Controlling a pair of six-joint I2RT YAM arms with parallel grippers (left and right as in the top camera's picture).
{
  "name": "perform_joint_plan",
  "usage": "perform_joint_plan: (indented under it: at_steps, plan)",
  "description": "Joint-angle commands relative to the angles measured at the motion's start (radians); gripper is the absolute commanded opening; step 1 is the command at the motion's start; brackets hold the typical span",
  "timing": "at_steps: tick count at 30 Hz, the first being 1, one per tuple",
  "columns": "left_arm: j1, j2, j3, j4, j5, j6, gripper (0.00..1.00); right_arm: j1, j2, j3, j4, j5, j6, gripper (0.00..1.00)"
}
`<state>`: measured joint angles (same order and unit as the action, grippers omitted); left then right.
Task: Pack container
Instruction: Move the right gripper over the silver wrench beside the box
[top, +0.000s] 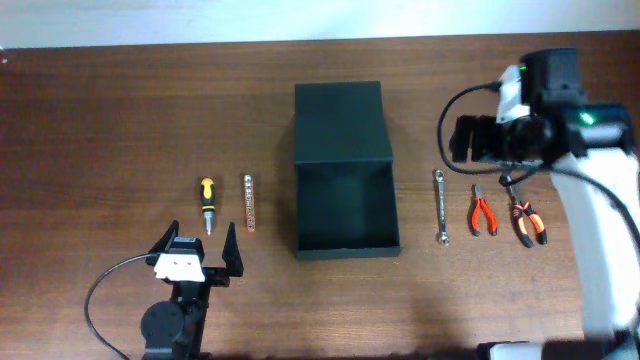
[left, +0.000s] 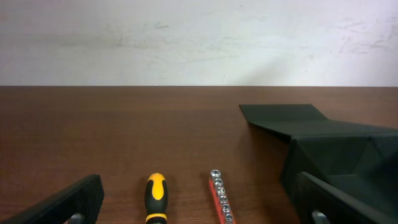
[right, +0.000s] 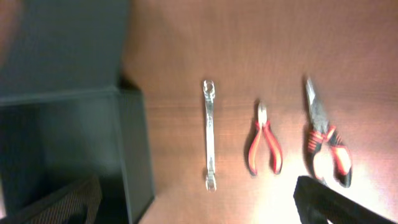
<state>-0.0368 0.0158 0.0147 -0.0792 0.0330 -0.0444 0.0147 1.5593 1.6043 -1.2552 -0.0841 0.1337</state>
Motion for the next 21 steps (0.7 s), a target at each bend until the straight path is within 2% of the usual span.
perform_joint_plan:
  at_steps: [1, 8, 21]
  plan:
    - [0.007, -0.004, -0.006, -0.001, -0.004, 0.019, 0.99, 0.005, 0.117, 0.013, -0.036, 0.003, -0.003, 0.99]
    - [0.007, -0.004, -0.006, -0.001, -0.004, 0.019, 0.99, 0.005, 0.259, 0.013, -0.050, -0.002, 0.002, 0.99]
    - [0.007, -0.004, -0.006, -0.001, -0.004, 0.019, 0.99, 0.005, 0.316, 0.013, -0.014, 0.009, -0.033, 0.99]
